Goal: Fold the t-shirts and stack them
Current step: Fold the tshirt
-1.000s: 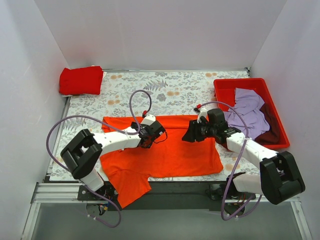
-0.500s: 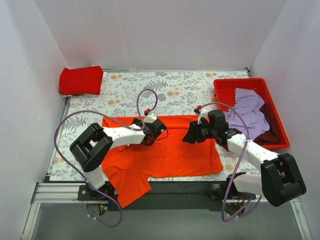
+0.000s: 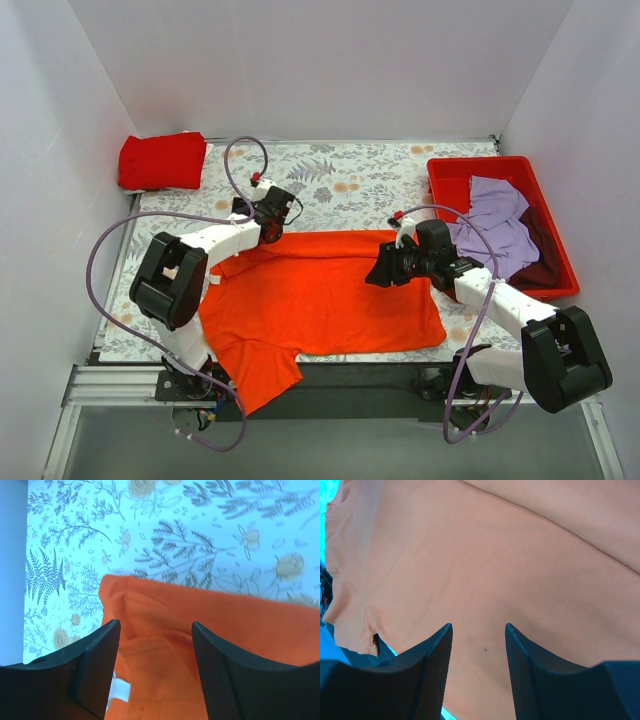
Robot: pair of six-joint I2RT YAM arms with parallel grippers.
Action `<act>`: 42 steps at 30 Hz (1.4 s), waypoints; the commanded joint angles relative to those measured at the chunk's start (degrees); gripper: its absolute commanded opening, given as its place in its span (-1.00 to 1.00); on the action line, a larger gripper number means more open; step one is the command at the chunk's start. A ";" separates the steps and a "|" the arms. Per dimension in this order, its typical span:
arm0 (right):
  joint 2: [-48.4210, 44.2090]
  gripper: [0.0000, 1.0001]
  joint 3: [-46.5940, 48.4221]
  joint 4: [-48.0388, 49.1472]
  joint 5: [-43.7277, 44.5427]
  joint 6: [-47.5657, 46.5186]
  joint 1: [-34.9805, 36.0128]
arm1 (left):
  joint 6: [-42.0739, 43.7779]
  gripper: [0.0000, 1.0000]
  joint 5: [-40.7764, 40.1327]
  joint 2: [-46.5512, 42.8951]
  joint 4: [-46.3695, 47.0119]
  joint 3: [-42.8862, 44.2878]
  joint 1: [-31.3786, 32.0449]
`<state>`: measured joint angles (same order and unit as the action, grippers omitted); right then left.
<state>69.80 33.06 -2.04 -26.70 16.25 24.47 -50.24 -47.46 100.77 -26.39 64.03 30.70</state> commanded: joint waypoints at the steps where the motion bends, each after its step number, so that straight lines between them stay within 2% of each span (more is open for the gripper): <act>1: -1.06 0.06 -0.63 0.11 0.51 -0.96 0.14 | -0.56 0.20 1.75 0.66 0.91 3.64 -1.34; 5: -1.95 0.06 -0.89 -0.24 0.60 -1.48 0.05 | -7.66 0.21 5.09 -2.49 -3.83 5.57 -1.43; 6: -1.95 0.06 -0.89 -0.33 0.33 -1.57 0.14 | -9.94 0.21 5.97 -3.29 -7.67 6.10 -1.43; 7: -1.95 0.05 -0.89 -0.33 0.24 -1.83 0.14 | -15.10 0.19 8.85 -4.34 -9.54 6.45 -1.43; 9: -1.69 0.05 -0.72 -0.24 -0.37 -2.01 0.23 | -19.35 0.08 11.94 -8.38 -12.18 4.97 -1.43; 10: -1.34 0.05 -0.63 -0.24 -0.46 -2.19 0.23 | -21.89 0.03 16.39 -9.96 -11.93 3.75 -1.43; 14: -0.28 0.04 -0.45 -0.06 -0.99 -2.45 0.40 | -27.09 -0.17 20.30 -17.52 -5.97 -7.40 -1.95; 18: -0.19 0.04 -0.71 0.11 -1.34 -2.36 0.58 | -25.97 -0.22 23.29 -18.95 -1.39 -10.76 -3.36; 26: -1.07 0.04 -1.68 0.20 -1.43 -1.92 0.75 | -23.50 -0.24 23.82 -12.19 2.83 -8.48 -5.12; 38: -1.95 0.04 -2.39 0.11 -1.08 -1.92 0.67 | -23.33 -0.29 27.07 -7.35 3.01 -6.81 -5.65; 42: -1.77 0.04 -2.30 0.11 -1.25 -1.92 0.67 | -23.59 -0.39 28.12 -6.11 3.01 -6.64 -5.65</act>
<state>69.12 30.94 -2.92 -27.20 14.79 24.88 -73.73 -20.27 94.45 -24.32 55.68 25.23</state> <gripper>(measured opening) 0.522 0.318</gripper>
